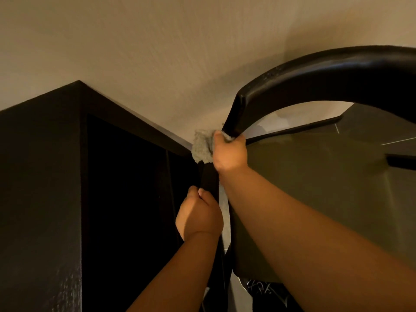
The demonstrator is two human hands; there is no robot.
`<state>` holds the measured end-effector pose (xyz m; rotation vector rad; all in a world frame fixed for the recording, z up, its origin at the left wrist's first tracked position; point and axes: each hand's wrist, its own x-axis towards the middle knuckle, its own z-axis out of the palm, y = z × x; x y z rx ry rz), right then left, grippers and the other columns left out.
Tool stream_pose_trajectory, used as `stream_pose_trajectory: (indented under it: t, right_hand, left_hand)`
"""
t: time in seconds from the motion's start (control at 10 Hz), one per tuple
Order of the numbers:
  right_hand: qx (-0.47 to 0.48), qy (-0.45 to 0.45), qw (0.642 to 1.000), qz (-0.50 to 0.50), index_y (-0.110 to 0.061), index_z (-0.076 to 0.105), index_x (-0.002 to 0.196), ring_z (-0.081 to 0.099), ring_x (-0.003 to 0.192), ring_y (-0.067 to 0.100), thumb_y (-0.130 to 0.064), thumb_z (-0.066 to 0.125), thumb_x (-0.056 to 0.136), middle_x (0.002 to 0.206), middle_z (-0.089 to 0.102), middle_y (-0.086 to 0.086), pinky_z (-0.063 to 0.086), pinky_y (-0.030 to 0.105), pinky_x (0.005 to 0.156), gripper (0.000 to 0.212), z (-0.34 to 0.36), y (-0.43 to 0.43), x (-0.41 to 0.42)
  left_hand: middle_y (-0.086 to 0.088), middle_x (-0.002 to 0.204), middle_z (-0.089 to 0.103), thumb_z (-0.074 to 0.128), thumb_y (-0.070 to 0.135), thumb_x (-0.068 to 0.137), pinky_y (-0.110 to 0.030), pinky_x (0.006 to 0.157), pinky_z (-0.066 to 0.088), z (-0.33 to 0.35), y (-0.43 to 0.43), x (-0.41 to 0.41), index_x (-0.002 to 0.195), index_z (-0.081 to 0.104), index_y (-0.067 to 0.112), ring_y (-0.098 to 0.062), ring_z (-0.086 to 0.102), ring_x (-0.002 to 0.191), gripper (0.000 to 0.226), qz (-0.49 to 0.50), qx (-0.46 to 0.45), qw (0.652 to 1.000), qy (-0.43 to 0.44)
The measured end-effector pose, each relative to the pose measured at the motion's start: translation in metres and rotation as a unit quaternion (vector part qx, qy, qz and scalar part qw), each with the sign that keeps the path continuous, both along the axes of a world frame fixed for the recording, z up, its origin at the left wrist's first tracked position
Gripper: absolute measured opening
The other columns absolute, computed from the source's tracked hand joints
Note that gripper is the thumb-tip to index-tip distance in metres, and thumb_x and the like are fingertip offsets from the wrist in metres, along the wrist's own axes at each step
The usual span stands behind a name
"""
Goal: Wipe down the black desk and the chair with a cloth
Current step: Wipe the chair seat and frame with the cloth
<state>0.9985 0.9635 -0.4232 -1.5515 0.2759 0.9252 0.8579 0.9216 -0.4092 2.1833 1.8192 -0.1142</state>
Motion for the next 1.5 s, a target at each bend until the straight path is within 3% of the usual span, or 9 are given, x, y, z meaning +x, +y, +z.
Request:
stream_pose_trajectory:
  t: [0.1,0.2,0.3,0.5,0.7,0.9,1.3,1.4,1.5]
  right_hand:
    - [0.069,0.113,0.991,-0.036,-0.011,0.023,0.16,0.048,0.139,0.027,-0.045,0.072,0.091,0.152,0.047,0.013,0.039,0.037,0.116,0.091,-0.007,-0.008,-0.025]
    - [0.034,-0.004,0.999,0.009,0.005,0.053,0.132,0.068,0.111,0.025,-0.035,0.088,0.074,0.123,0.066,0.018,0.057,0.037,0.097,0.079,-0.039,-0.007,-0.037]
    - [0.039,0.004,0.998,-0.043,0.007,0.057,0.123,0.067,0.107,0.023,-0.016,0.08,0.083,0.117,0.068,0.016,0.056,0.033,0.095,0.051,-0.019,0.002,-0.01]
    - [-0.021,-0.055,0.997,-0.055,-0.003,0.046,0.134,0.063,0.107,0.019,-0.018,0.08,0.087,0.115,0.061,0.005,0.051,0.028,0.096,0.061,0.001,-0.002,0.001]
    - [-0.118,-0.088,0.983,0.106,-0.009,0.065,0.114,0.06,0.084,0.015,-0.051,0.071,0.087,0.102,0.068,0.004,0.052,0.033,0.074,0.05,-0.004,-0.008,-0.008]
    - [-0.143,-0.068,0.987,-0.006,-0.011,0.065,0.114,0.068,0.095,0.024,-0.071,0.07,0.07,0.107,0.068,0.006,0.058,0.039,0.082,0.074,0.025,0.007,0.033]
    - [-0.133,-0.129,0.982,0.044,-0.018,0.06,0.095,0.055,0.071,0.006,-0.05,0.08,0.08,0.081,0.056,-0.012,0.044,0.021,0.068,0.041,0.028,-0.012,0.039]
    - [-0.104,-0.13,0.986,0.021,-0.009,0.051,0.126,0.063,0.097,0.015,-0.039,0.087,0.078,0.106,0.061,-0.001,0.048,0.023,0.081,0.066,0.015,-0.012,0.025]
    - [-0.16,-0.133,0.973,0.097,-0.004,0.045,0.139,0.059,0.118,0.027,-0.033,0.071,0.096,0.126,0.059,0.01,0.047,0.032,0.097,0.058,0.007,-0.009,0.019]
  left_hand:
    - [0.007,0.068,0.047,0.029,0.035,0.107,-0.036,0.058,0.033,0.0,0.0,0.0,0.089,0.048,0.022,-0.022,0.05,0.064,0.03,0.0,-0.006,1.0,0.011]
    - [0.006,0.069,0.048,0.029,0.035,0.108,-0.035,0.059,0.031,0.0,0.002,0.0,0.09,0.046,0.023,-0.019,0.048,0.062,0.028,0.007,-0.013,1.0,0.016]
    - [0.005,0.069,0.051,0.03,0.033,0.108,-0.035,0.058,0.029,0.001,0.002,0.0,0.09,0.049,0.021,-0.013,0.045,0.059,0.029,0.008,-0.021,1.0,0.001]
    - [0.002,0.071,0.058,0.028,0.036,0.105,-0.035,0.057,0.034,-0.004,0.002,-0.004,0.088,0.051,0.019,-0.023,0.056,0.064,0.035,-0.009,0.0,1.0,-0.022]
    - [0.002,0.068,0.054,0.03,0.035,0.107,-0.032,0.051,0.027,-0.006,0.002,-0.004,0.08,0.047,0.018,-0.018,0.051,0.058,0.036,-0.006,0.0,1.0,-0.024]
    - [0.001,0.064,0.051,0.037,0.03,0.108,-0.03,0.048,0.021,-0.003,0.001,-0.003,0.075,0.044,0.017,-0.014,0.046,0.053,0.036,-0.006,0.005,0.999,-0.047]
    - [0.001,0.062,0.052,0.038,0.031,0.107,-0.028,0.047,0.023,-0.009,0.002,-0.006,0.074,0.044,0.019,-0.015,0.046,0.051,0.036,-0.01,0.004,0.997,-0.077]
    - [0.001,0.062,0.053,0.037,0.032,0.107,-0.029,0.047,0.028,-0.01,0.001,-0.006,0.074,0.043,0.02,-0.015,0.047,0.052,0.036,-0.008,0.003,0.997,-0.079]
    - [0.001,0.061,0.052,0.035,0.034,0.106,-0.031,0.047,0.033,-0.011,0.001,-0.007,0.074,0.044,0.02,-0.016,0.047,0.051,0.036,-0.012,0.01,0.997,-0.079]
